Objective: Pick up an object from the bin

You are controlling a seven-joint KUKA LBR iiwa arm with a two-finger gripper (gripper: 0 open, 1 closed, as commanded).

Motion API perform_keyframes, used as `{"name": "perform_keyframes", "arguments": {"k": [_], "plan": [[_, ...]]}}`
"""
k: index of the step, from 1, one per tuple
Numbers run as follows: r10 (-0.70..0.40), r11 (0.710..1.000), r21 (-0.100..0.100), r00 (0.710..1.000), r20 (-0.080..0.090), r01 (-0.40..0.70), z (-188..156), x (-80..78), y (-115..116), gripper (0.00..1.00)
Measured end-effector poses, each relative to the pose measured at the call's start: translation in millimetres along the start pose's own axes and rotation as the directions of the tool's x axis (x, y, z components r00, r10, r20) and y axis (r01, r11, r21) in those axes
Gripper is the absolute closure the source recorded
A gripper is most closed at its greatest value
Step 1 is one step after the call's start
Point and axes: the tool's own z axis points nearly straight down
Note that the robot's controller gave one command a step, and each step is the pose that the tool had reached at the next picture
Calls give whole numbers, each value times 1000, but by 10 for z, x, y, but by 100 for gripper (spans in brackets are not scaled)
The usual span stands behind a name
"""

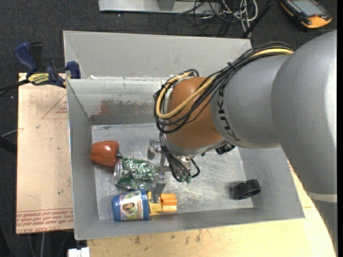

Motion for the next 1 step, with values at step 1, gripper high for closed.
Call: {"name": "perform_keyframes", "arguments": {"k": [1], "plan": [[40,999,-1,999,2,-40,521,-251,411,0]]}}
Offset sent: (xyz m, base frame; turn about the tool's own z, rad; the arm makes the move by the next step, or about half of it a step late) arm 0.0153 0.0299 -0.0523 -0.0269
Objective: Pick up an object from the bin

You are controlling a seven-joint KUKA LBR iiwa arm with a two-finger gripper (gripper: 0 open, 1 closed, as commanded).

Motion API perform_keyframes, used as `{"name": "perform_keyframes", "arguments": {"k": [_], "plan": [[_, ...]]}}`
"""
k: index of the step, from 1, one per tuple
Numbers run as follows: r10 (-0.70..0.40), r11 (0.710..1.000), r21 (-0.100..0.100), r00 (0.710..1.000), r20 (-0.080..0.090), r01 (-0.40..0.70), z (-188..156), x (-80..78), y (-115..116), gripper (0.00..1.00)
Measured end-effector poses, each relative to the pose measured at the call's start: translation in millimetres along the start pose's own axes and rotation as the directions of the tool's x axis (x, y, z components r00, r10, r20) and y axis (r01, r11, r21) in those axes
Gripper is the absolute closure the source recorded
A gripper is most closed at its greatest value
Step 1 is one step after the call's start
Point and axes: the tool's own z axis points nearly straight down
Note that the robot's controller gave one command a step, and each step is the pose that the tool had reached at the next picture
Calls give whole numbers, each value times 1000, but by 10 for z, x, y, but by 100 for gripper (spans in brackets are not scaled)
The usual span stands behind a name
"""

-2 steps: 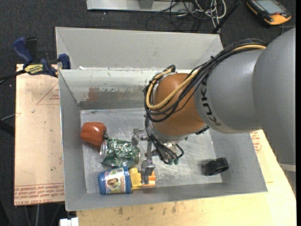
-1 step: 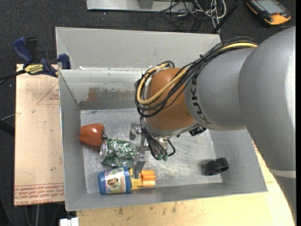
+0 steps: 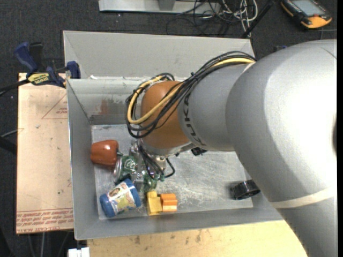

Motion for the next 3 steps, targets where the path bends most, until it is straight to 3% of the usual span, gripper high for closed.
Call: {"name": "perform_keyframes", "arguments": {"k": [1,3], "plan": [[-66,998,-5,998,8,66,-39,68,-83,100],[-66,998,-3,998,2,66,-81,82,-91,100]]}}
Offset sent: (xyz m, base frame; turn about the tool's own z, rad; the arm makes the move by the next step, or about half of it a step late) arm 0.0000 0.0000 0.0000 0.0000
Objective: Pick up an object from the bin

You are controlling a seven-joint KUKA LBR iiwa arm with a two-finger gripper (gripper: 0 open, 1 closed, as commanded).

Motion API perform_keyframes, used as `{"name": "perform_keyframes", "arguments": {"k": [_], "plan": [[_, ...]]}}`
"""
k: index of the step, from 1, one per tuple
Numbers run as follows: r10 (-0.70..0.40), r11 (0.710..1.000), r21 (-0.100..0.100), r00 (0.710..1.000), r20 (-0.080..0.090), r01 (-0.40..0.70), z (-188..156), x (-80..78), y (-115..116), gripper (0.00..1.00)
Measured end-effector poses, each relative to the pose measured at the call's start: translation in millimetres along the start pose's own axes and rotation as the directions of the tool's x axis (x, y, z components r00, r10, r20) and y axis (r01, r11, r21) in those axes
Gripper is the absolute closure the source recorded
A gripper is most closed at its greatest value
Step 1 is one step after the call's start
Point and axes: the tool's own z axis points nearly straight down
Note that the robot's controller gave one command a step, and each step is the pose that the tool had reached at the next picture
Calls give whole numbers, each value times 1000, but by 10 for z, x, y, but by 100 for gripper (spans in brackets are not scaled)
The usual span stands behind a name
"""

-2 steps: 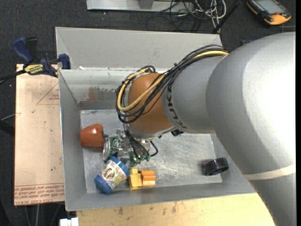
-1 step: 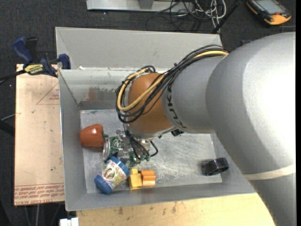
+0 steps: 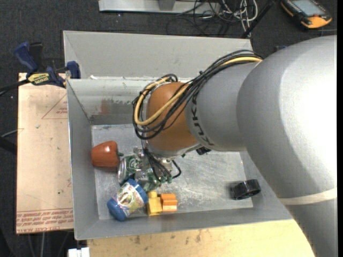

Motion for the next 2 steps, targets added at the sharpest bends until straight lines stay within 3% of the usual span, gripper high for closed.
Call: {"name": "perform_keyframes", "arguments": {"k": [1,2], "plan": [[-1,1000,5,1000,-11,1,-193,25,-12,100],[-1,1000,4,1000,-6,1,-415,9,-6,100]]}}
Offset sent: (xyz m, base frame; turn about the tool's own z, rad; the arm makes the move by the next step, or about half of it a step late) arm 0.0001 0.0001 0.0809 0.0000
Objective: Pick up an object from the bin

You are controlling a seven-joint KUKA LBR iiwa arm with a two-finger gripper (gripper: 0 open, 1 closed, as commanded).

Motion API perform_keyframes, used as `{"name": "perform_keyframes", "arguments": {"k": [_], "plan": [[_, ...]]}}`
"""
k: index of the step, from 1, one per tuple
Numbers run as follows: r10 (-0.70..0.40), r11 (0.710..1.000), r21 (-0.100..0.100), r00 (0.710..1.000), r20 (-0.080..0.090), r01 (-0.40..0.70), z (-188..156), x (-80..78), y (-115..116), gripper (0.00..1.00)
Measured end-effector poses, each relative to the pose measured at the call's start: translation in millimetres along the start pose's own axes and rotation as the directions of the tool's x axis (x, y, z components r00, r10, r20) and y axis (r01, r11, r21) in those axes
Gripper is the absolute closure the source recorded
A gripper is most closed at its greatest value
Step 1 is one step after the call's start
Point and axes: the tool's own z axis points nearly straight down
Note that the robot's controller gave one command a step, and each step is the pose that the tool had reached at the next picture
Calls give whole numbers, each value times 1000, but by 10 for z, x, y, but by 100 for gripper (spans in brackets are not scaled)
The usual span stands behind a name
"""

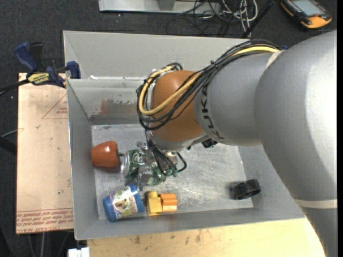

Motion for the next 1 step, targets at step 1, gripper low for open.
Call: {"name": "perform_keyframes", "arguments": {"k": [1], "plan": [[0,1000,-1,1000,5,0,-154,-8,3,100]]}}
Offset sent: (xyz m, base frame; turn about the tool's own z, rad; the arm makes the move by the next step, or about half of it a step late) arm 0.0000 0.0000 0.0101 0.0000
